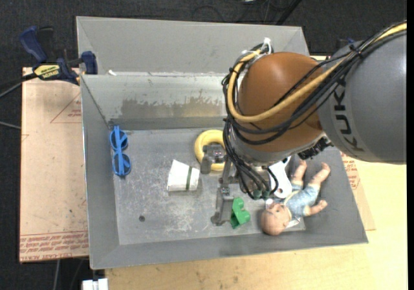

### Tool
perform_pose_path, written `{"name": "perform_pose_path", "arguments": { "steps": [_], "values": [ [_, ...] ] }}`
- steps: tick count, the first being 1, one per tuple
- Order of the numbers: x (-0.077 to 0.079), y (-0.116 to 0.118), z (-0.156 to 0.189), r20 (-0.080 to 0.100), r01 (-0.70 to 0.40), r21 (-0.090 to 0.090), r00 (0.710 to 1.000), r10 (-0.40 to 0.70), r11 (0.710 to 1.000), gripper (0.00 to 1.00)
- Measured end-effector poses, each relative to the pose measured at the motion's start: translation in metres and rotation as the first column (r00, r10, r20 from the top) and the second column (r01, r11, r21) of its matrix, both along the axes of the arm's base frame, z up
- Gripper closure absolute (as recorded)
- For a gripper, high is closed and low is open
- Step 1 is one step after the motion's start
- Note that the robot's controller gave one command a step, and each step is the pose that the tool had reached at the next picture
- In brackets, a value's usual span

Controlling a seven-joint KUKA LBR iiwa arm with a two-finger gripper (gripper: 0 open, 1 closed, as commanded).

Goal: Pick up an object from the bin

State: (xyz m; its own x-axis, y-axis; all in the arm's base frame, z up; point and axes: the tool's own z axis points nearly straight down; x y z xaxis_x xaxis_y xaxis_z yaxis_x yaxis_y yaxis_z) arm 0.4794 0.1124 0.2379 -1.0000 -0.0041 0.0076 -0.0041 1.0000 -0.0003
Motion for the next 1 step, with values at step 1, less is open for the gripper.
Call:
{"name": "perform_pose_path", "arguments": {
  "steps": [1],
  "values": [
    [0.0017,-0.0007,0.0039,0.008,0.004,0.001,1.000,-0.004,1.000,0.00]
  ]
}}
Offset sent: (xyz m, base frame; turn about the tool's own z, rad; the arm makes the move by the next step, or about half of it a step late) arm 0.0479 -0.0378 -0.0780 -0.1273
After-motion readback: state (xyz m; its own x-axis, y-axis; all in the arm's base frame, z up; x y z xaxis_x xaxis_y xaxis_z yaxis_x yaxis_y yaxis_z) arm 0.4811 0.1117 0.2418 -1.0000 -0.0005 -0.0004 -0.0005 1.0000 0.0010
